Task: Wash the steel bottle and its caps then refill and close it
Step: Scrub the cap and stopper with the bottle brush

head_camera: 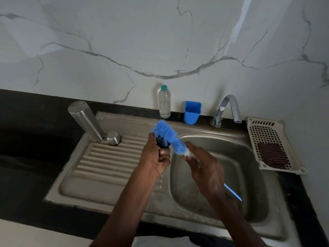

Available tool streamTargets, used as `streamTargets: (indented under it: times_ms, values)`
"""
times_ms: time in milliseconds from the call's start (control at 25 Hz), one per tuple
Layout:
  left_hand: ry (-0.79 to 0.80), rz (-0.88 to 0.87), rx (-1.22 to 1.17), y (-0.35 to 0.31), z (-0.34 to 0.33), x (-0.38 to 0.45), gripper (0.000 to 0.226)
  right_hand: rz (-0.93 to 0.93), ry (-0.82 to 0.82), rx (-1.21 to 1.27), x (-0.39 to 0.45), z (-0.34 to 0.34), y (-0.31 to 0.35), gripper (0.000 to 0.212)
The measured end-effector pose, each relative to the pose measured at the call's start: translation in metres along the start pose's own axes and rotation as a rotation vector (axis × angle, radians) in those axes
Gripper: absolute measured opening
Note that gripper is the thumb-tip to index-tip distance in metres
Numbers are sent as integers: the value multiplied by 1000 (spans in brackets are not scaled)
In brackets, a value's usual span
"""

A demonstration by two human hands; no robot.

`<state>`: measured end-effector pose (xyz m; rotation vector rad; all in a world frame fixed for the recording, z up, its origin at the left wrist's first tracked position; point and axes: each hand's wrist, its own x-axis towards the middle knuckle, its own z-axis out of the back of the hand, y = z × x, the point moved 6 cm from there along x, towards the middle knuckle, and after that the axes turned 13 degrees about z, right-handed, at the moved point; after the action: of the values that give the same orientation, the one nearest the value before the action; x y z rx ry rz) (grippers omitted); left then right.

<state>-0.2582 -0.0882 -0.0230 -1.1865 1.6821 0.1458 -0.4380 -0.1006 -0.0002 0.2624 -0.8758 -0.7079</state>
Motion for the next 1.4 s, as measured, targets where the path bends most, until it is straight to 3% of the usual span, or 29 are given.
streamTargets:
  times_ms: [120, 240, 400, 480, 560, 640, 760, 880, 1000, 1120, 1280, 1400]
  values:
    - [41, -44, -59, -17, 3, -2, 40, -26, -1, 30, -9, 0, -9, 50]
    - [12, -92, -12, -32, 0, -7, 35, -265, -2, 184, -25, -4, -25, 42]
    - [49, -278, 105, -24, -21, -14, 43, -827, -5, 933, -9, -28, -7, 18]
    - [-5, -390, 245, -21, -27, -14, 44, -1005, 48, 1106, -6, -28, -3, 19]
    - [-39, -409, 288, -23, -22, -8, 45, -1010, 162, 1106, -7, -22, -9, 24]
    - [2, -308, 254, -22, -13, -1, 48, -976, 232, 1137, -12, -18, -16, 28]
    - [66, -207, 335, -11, -9, 3, 47, -1010, 236, 1227, -19, -18, -19, 31]
    - [-56, -298, 491, -21, -3, 2, 43, -950, 189, 984, -14, -7, -20, 25]
    - [-222, -411, 619, -31, 6, 1, 39, -718, 191, 526, 8, 11, -12, 16]
    - [-254, -399, 527, -31, 14, 0, 31, -457, 286, 87, 16, 19, 7, 34]
    - [-317, -452, 506, -27, 12, -5, 30, -348, 239, -91, 25, 20, 26, 42]
    - [-277, -351, 321, -25, 19, -3, 34, -202, 248, -175, 36, 20, 47, 42]
